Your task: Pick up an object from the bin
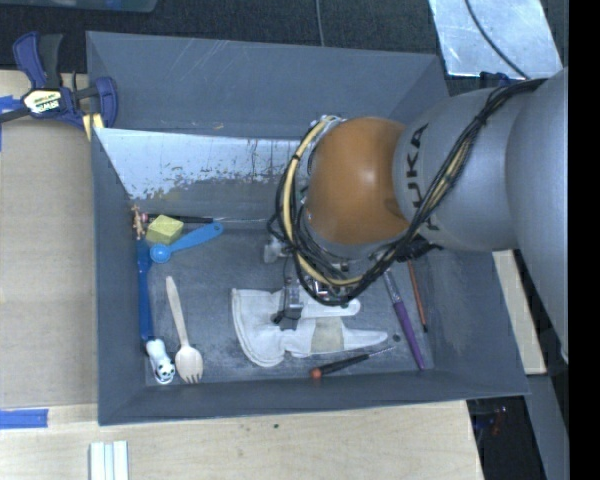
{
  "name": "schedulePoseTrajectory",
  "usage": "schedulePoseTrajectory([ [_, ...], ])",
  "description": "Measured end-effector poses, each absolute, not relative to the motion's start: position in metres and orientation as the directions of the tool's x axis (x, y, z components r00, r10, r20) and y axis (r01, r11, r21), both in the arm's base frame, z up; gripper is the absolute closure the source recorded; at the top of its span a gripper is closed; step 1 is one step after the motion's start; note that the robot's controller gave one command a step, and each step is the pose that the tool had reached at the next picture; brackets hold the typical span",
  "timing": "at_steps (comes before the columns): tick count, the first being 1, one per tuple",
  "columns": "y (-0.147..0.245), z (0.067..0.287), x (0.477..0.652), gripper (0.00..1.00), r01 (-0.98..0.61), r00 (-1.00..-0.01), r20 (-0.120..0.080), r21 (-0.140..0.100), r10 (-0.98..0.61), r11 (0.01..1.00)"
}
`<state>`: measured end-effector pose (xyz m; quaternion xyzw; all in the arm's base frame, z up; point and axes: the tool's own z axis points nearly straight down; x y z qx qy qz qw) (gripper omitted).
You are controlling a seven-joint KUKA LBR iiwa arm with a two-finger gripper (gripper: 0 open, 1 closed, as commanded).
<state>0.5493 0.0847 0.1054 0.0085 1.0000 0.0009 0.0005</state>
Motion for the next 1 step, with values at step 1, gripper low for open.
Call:
schedulePoseTrajectory([
  [1,0.0472,0.1005,0.5484,0.0,-0.52,-0.854,0.0,0.001,-0.52,0.854],
])
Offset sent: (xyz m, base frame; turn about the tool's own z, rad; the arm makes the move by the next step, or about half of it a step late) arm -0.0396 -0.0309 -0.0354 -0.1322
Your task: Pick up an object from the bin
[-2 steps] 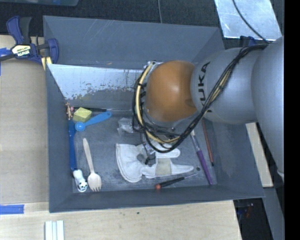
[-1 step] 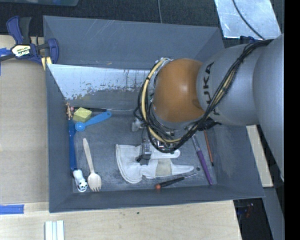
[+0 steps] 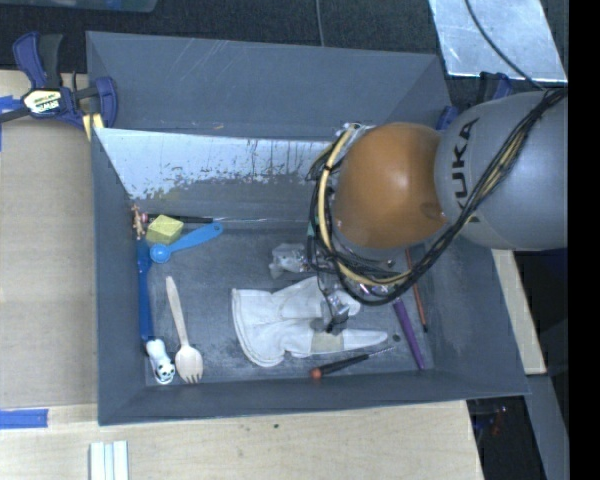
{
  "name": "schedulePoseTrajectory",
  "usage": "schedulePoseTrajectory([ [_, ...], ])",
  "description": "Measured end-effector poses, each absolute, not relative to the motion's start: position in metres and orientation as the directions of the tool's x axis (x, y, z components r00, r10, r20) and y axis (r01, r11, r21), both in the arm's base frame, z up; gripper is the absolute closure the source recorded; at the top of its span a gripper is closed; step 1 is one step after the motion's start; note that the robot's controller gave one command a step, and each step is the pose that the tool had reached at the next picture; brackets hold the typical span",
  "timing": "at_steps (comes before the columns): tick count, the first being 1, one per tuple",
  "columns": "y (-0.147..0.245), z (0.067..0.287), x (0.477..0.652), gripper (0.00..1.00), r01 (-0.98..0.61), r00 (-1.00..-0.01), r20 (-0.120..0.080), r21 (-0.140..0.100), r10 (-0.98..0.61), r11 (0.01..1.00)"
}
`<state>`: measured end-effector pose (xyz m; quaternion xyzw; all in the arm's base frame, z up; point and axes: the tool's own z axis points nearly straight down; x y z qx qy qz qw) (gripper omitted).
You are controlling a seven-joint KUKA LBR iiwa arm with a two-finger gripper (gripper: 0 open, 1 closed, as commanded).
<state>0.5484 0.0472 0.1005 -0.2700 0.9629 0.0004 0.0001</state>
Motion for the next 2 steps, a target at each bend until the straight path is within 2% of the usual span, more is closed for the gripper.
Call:
schedulePoseTrajectory([
  [1,0.054,0.071,0.511,0.0,-0.114,-0.993,-0.008,0.002,-0.114,0.993],
  [2,0.132,0.073,0.527,1.0,-0.698,-0.716,-0.011,-0.006,-0.698,0.716],
])
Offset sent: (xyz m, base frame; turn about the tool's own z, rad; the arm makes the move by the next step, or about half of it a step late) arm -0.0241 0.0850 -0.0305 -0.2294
